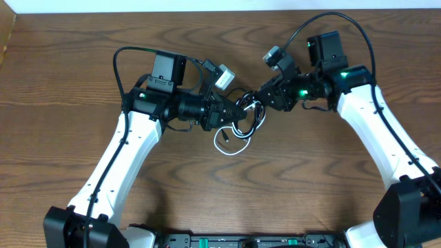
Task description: Untangle cables
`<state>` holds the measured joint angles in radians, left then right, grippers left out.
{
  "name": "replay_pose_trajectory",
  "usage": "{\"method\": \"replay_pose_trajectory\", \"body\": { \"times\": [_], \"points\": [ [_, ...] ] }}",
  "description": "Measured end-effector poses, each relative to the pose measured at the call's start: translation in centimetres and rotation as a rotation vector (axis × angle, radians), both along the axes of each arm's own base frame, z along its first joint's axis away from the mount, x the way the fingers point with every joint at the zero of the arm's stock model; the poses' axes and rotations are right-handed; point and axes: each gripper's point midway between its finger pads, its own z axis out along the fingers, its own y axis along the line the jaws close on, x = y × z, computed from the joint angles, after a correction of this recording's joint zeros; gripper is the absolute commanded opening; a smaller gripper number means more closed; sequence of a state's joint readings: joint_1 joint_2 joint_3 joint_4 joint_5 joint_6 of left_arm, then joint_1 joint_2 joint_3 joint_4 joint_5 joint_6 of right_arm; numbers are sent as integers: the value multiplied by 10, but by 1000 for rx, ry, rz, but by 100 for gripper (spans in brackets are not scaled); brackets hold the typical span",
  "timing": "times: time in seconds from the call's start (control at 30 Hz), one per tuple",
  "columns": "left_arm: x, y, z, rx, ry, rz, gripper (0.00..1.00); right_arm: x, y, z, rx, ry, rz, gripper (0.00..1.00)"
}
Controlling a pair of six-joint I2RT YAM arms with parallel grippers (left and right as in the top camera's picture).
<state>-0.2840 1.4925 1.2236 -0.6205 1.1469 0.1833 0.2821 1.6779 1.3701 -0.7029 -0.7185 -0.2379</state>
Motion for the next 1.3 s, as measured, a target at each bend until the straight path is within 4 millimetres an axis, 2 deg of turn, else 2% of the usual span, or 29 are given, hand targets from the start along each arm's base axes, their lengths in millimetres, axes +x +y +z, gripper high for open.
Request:
{"method": "replay_pose_trajectory", "body": {
  "times": [0.3,0.43,0.63,0.83,0.97,1.13,1.3],
  "points": [
    [21,-7,19,-63,10,70,7,5,-1,-10,-53,104,-162,39],
    [30,-10,30,-101,25,101,7,2,1,-15,-72,156,-223,31],
    [43,-12,43,-151,59,148,7,11,-15,-28,-137,218,-411,30],
    [57,-8,54,-202,141,210,7,13,-25,-38,-162,253,-496,29],
    [63,-2,52,-207,191,239,7,17,-42,-43,-195,264,-557,29],
    [67,5,49,-209,233,269,8,20,-76,-50,-238,294,-650,29],
    [69,3,42,-201,273,274,8,20,-111,-56,-275,328,-740,29]
  ]
}}
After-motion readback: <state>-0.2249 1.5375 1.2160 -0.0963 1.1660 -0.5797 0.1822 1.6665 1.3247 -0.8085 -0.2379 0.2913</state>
